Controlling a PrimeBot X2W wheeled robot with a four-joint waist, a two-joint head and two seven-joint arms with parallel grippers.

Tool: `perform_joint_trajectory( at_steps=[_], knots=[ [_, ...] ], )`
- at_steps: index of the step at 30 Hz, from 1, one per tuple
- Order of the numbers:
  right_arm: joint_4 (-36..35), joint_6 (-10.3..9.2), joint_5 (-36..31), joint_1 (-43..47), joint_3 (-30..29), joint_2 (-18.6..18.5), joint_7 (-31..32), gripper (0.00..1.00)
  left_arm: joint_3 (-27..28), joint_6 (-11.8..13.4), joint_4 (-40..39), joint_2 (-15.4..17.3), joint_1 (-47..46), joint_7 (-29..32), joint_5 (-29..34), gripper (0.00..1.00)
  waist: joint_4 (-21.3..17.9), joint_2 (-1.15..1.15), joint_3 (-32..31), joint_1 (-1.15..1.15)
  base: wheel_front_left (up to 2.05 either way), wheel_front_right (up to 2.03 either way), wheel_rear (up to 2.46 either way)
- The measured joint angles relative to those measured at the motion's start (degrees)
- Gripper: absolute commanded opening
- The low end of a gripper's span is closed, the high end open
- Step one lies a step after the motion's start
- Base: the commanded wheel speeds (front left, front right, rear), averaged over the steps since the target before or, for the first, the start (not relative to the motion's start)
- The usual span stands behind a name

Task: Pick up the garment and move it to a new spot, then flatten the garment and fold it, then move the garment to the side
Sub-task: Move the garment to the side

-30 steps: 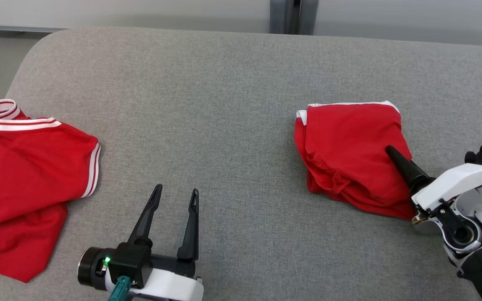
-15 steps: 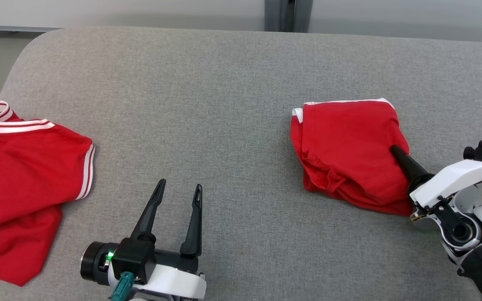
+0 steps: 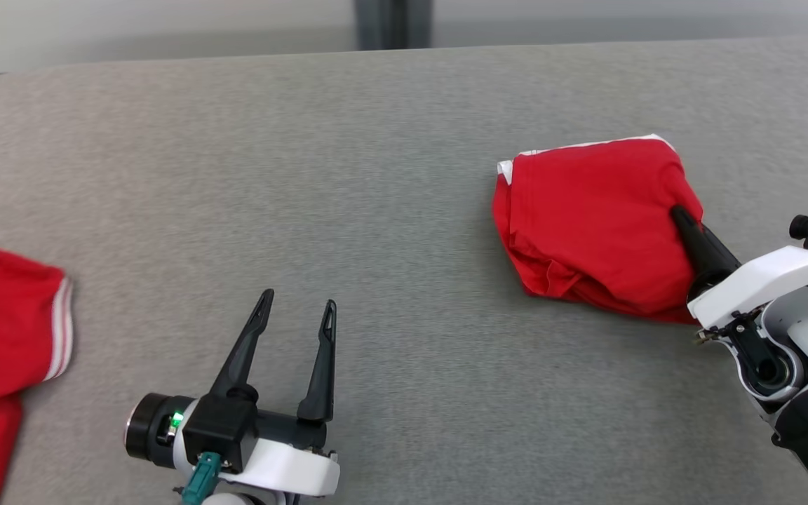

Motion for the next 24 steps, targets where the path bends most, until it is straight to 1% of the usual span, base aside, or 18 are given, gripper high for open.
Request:
perform_joint_trajectory(
  at_steps=[10,12,13,14,15,16,17,20,24],
  knots=[
    [1.5,0.00,-0.1,-2.5,1.4,-0.6,-4.2,0.00,0.4,-0.9,-0.7,1.1,-1.6,0.0,1.5,1.00,-9.3,0.00,1.1,0.00,0.00,0.00,0.00],
    [1.8,0.00,-0.1,-2.9,1.5,-0.5,-4.4,0.00,0.4,-1.1,-0.8,1.4,-1.9,0.0,1.8,1.00,-11.1,0.00,1.4,0.00,0.00,0.00,0.00],
    [2.1,0.00,-0.1,-3.1,1.9,-0.3,-4.6,0.00,0.3,-1.2,-0.7,1.6,-1.9,0.0,2.0,1.00,-12.9,0.00,1.7,0.00,0.00,0.00,0.00],
    [2.2,0.00,-0.1,-3.3,2.0,-0.1,-4.8,0.00,0.3,-1.2,-0.7,1.7,-2.0,0.0,2.1,1.00,-13.7,0.00,1.9,0.00,0.00,0.00,0.00],
    [2.2,0.00,-0.1,-3.3,2.0,-0.1,-4.8,0.00,0.3,-1.2,-0.7,1.7,-2.0,0.0,2.1,1.00,-13.7,0.00,1.9,0.00,0.00,0.00,0.00],
    [2.5,0.00,-0.1,-3.5,2.0,0.1,-4.9,0.00,0.3,-1.4,-0.7,2.1,-2.2,0.0,2.3,1.00,-15.2,0.00,2.3,0.00,0.00,0.00,0.00],
    [2.5,0.00,-0.1,-3.5,2.0,0.1,-4.9,0.00,0.3,-1.4,-0.7,2.1,-2.2,0.0,2.3,1.00,-15.2,0.00,2.3,0.00,0.00,0.00,0.00],
    [3.6,0.00,-0.1,-4.3,2.2,0.3,-4.9,0.00,0.3,-1.5,-0.7,2.4,-2.8,0.0,2.5,1.00,-17.1,0.00,3.1,0.00,0.00,0.00,0.00],
    [6.4,0.00,-3.6,-7.0,4.1,-0.1,-5.1,0.00,0.2,-1.6,-1.3,3.4,-3.4,0.0,2.9,1.00,-18.4,0.00,5.0,0.00,0.00,0.00,0.00]
  ],
)
